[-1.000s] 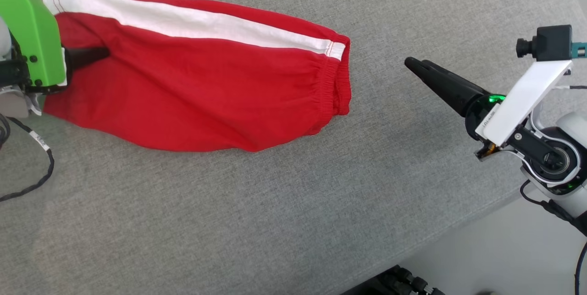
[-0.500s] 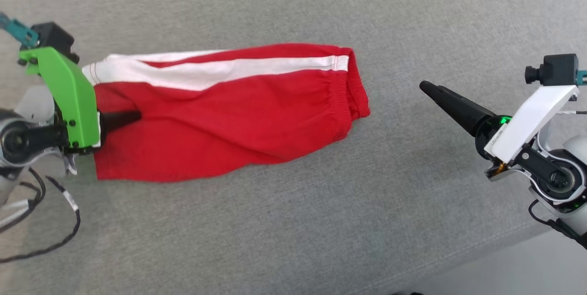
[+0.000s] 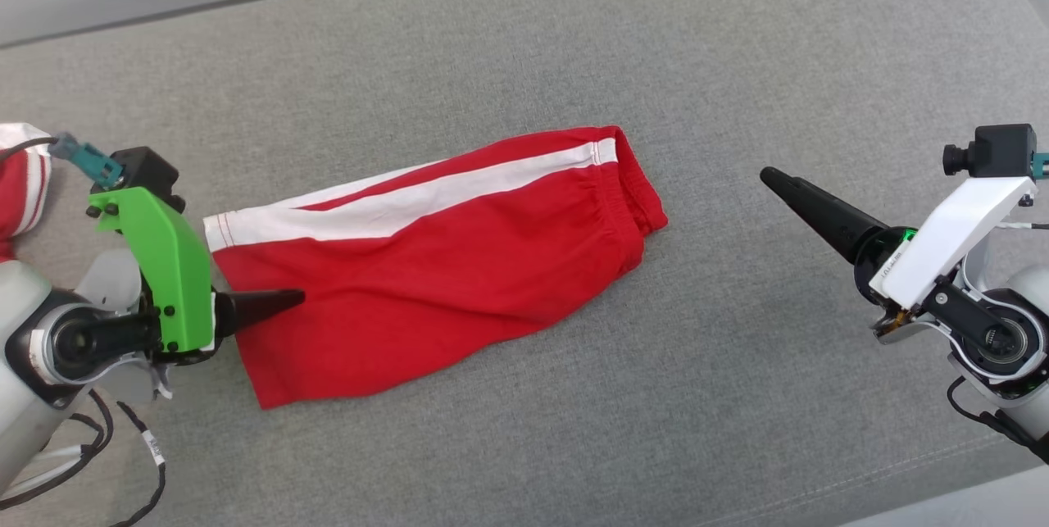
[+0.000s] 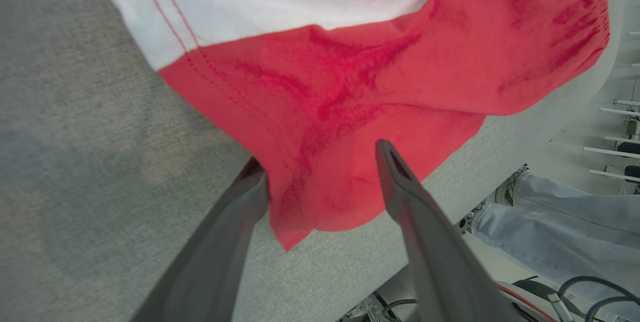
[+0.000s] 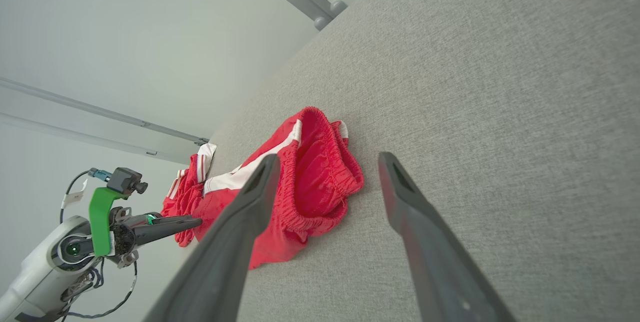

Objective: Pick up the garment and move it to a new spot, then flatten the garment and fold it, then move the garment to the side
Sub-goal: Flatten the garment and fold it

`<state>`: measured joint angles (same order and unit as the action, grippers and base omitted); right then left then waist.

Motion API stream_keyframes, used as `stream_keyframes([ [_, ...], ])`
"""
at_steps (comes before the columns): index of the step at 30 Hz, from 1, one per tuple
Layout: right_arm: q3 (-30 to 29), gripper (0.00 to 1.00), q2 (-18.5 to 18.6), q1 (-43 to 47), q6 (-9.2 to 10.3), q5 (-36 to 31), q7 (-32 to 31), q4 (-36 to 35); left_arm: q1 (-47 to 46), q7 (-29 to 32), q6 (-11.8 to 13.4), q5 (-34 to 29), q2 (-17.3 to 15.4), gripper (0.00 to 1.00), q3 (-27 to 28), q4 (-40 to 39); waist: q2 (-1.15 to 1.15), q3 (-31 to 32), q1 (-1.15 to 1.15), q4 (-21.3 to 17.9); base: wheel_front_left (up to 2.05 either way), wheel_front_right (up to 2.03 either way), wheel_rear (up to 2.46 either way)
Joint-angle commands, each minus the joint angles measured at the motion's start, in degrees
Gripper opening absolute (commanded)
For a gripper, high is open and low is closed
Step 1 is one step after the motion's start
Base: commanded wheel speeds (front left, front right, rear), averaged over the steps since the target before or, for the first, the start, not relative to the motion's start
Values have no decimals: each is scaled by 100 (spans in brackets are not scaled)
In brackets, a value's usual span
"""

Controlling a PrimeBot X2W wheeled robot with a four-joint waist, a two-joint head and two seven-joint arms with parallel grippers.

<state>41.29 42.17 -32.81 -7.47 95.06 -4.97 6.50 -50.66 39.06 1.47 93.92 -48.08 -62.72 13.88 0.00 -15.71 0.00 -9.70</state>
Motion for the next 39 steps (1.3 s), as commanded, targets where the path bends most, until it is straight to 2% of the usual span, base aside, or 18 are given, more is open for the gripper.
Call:
stream_keyframes([
  [1, -19, 100, -25, 87, -5, -85, 41, -27, 114, -54, -7, -41, -82, 100, -3, 40, 0, 203, 0, 87, 0, 0, 0],
  [5, -80, 100, -48, 108, -5, -313, 276, -72, 143, -345, -34, -422, -243, 100, -67, 132, 0, 432, 0, 185, 0, 0, 0],
  [9, -99, 100, -5, 155, -5, -755, 714, 8, 190, -1141, -119, -711, -311, 100, 144, 172, 0, 655, 0, 369, 0, 0, 0],
  [13, -149, 100, -2, 141, -4, -1494, 1489, 187, 332, -2140, -116, -1019, -446, 100, 388, -43, 0, 845, 0, 560, 0, 0, 0],
  [16, -324, 100, -116, 219, -5, -1973, 1874, 473, 516, -3036, 148, -1404, -572, 100, 536, -292, 0, 976, 0, 738, 0, 0, 0],
  [19, -641, 100, -290, 322, -4, -2447, 1993, 675, 772, -3829, 488, -1612, -718, 100, 705, -594, 0, 1064, 0, 869, 0, 0, 0],
  [22, -1177, 100, -610, 538, -5, -3015, 2014, 740, 1137, -4693, 952, -1840, -861, 100, 878, -942, 0, 1132, 0, 990, 0, 0, 0],
  [25, -1710, 100, -998, 925, -4, -3574, 2014, 656, 1580, -5290, 1451, -1938, -820, 100, 1088, -1209, 0, 1160, 0, 1092, 0, 0, 0],
  [27, -2015, 100, -1256, 1170, -4, -3882, 2015, 516, 1921, -5413, 1745, -2036, -608, 100, 1451, -1374, 0, 1161, 0, 1154, 0, 0, 0],
  [28, -2204, 100, -1377, 1322, -5, -4060, 2017, 438, 2090, -5430, 1876, -2275, -402, 100, 1873, -1462, 0, 1170, 0, 1195, 0, 0, 0],
  [31, -2634, 100, -1723, 1774, -4, -4432, 2017, 269, 2934, -5421, 2031, -3070, 222, 100, 2893, -1616, 0, 1182, 0, 1251, 0, 0, 0],
  [35, -3024, 100, -2017, 2239, -4, -4948, 2018, 146, 3974, -5426, 1702, -4148, 1184, 100, 4051, -1858, 0, 1168, 0, 1250, 0, 0, 0],
  [39, -3363, 100, -2259, 2486, -4, -5494, 2018, 219, 4672, -5426, 1350, -4982, 1871, 100, 4665, -1798, 0, 1186, 0, 1227, 0, 0, 0],
])
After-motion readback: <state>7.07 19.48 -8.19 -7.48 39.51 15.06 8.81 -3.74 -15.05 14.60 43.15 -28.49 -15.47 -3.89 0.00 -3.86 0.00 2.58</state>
